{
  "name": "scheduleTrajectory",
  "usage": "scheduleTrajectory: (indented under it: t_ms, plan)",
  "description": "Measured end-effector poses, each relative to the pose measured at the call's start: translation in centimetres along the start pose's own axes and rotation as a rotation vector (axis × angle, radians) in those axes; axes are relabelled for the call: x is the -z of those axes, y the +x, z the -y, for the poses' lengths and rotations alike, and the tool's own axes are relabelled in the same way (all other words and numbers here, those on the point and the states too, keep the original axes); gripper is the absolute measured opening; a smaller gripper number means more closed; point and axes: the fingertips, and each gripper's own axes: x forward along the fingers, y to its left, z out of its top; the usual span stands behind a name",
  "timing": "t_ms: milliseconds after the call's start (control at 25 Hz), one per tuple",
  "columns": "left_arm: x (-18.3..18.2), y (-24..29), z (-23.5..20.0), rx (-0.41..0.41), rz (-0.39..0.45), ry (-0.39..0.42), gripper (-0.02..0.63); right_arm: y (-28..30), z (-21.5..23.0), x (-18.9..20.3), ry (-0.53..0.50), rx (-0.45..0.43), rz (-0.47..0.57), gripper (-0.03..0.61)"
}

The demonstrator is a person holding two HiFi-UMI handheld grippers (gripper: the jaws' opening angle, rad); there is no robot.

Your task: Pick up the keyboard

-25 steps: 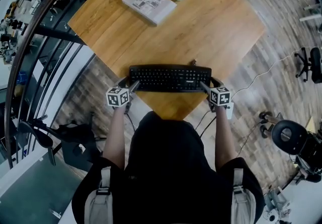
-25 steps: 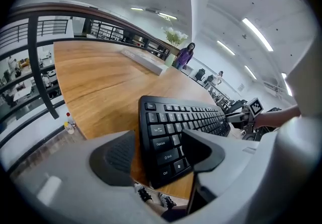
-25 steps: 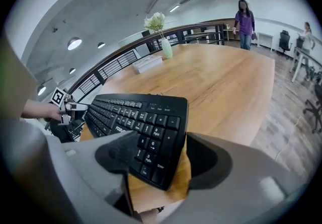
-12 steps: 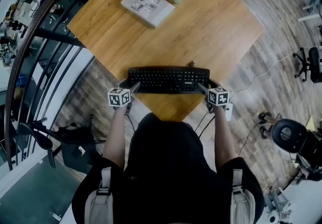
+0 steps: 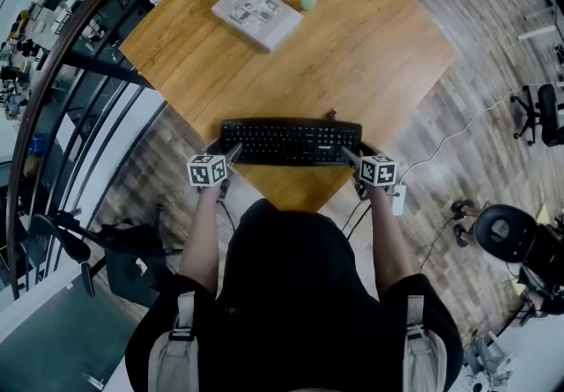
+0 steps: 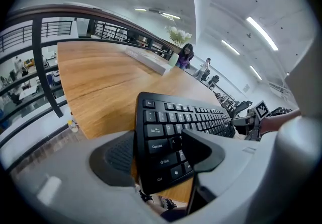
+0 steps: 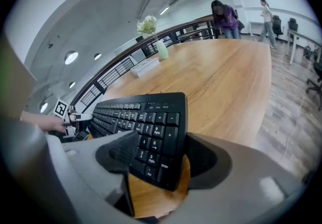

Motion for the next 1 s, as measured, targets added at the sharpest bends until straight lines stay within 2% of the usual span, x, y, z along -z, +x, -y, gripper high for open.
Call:
scheduleTrajectory:
  t_ms: [80, 360, 1000]
  plan:
    - [0.1, -0.7, -0.2, -0.007, 0.007, -0.002, 0.275, -0.1, -0.6, 0.2, 0.020, -0.010, 0.013, 0.301]
    - [-0.5, -2.9, 0.0, -0.015, 0.066, -0.016, 0.275, -1.0, -2.2, -0.4, -0.010, -0.031, 0.040, 0.299]
    - [-7.4, -9.3, 4.8, -0.048, 0.296, 0.073, 0.275, -7.8, -4.7, -7.5, -0.133, -0.055, 0.234, 0.298]
